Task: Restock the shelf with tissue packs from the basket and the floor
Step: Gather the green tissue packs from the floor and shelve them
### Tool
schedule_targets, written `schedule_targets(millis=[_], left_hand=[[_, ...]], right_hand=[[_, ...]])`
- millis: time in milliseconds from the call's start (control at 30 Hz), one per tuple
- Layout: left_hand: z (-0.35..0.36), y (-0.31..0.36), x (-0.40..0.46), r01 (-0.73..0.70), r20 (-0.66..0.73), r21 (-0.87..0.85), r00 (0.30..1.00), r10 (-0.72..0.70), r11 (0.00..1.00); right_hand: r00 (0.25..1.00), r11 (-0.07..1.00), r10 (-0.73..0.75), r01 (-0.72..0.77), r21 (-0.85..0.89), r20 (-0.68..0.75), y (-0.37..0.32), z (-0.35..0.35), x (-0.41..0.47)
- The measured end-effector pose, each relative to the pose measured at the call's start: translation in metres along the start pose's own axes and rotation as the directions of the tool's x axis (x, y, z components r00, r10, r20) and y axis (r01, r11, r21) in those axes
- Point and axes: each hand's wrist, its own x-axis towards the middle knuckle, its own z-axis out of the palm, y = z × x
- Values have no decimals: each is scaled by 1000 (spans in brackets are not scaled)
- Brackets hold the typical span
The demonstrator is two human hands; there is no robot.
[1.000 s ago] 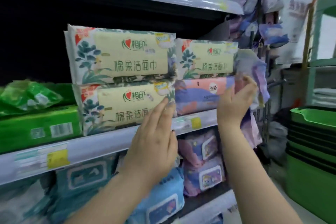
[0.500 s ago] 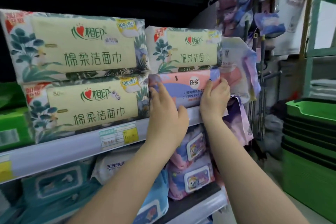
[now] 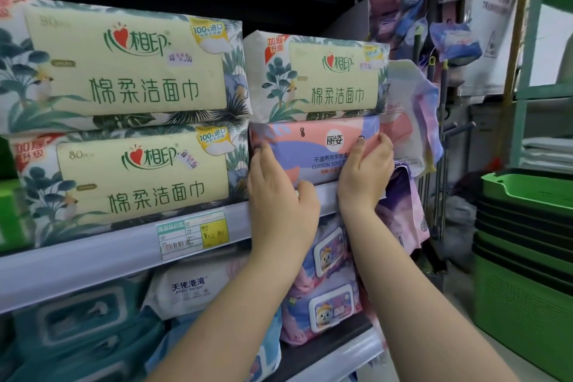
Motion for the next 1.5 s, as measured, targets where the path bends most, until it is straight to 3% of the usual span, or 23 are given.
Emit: schedule_targets(millis=[367, 533, 700, 900, 1233, 1433, 1500], left_hand=[[-4, 10, 6, 47, 44, -21, 998, -46, 999], [-7, 15, 15, 38, 53, -17, 998, -37, 999], [-8, 18, 23, 33, 44, 14, 998, -33, 999], [-11, 18, 27, 44, 57, 15, 997, -44, 999], [-10, 12, 22, -26, 29, 14, 999, 26, 1000], [-15, 17, 20, -6, 86, 41, 996, 3, 999], [-21, 19, 12, -23, 120, 44, 993, 17, 999]], right_hand=[[998, 999, 44, -44, -10, 50, -2, -1, 2], [976, 989, 137, -145, 40, 170, -14, -9, 14], [879, 903, 313, -392, 173, 361, -37, -19, 49], [783, 830, 352, -514, 214, 513, -44, -32, 68], [728, 719, 406, -628, 300, 552, -45, -34, 66], [731, 744, 383, -606, 280, 565, -50, -39, 57], [764, 785, 376, -563, 259, 524, -60, -43, 47]])
